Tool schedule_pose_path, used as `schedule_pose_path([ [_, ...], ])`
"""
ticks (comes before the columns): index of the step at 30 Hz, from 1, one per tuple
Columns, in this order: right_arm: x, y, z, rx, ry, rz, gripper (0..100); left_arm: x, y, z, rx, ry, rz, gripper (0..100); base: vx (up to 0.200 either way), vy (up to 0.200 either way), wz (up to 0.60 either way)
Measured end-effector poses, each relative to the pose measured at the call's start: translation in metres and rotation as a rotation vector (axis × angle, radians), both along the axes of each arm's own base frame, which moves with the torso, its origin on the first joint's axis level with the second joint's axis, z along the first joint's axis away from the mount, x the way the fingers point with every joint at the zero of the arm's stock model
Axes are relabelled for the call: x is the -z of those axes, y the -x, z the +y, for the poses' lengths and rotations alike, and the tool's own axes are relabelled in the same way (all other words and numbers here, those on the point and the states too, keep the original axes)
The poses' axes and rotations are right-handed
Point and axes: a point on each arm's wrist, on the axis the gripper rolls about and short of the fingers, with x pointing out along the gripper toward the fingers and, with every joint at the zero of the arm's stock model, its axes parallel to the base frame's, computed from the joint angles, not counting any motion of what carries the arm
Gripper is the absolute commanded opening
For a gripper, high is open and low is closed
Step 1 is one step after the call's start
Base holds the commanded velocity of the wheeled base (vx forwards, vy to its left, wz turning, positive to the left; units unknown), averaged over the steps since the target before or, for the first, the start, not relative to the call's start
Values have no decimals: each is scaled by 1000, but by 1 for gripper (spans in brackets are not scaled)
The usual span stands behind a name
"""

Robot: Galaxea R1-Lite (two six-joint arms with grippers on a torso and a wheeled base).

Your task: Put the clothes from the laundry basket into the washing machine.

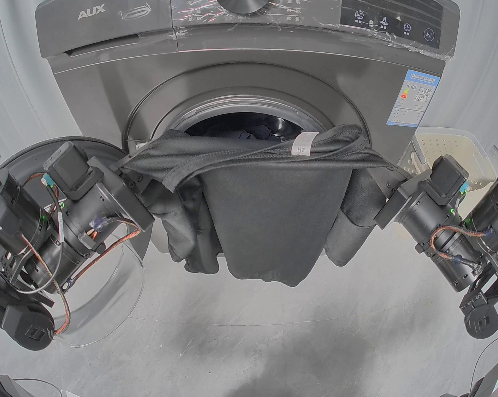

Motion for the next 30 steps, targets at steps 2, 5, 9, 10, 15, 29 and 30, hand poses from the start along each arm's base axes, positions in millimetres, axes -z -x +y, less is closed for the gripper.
schedule_pose_path([
  [2, 1, 1, 1, -6, 1, 3, 0, 1, -1, 0, 12, -9, 3, 0, 0, 0, 0],
  [5, 1, 1, 1, -9, 0, 3, 0, 1, -2, 1, 8, -13, 8, 0, 0, 0, 0],
  [9, 0, 0, 1, -6, -4, 3, 0, 2, -3, 4, -4, -18, 10, 0, 0, 0, 0],
  [10, 0, -1, 1, -5, -6, 3, 0, 2, -4, 5, -8, -18, 10, 0, 0, 0, 0],
  [15, 0, -1, 1, -9, -10, 8, 0, 5, -6, 11, -36, -25, 23, 0, 0, 0, 0],
  [29, 29, 3, 3, -31, 48, 116, 0, 24, -1, -23, 80, -69, 57, 0, 0, 0, 0],
  [30, 33, 4, 3, -32, 59, 129, 100, 25, -1, -25, 85, -71, 56, 0, 0, 0, 0],
])
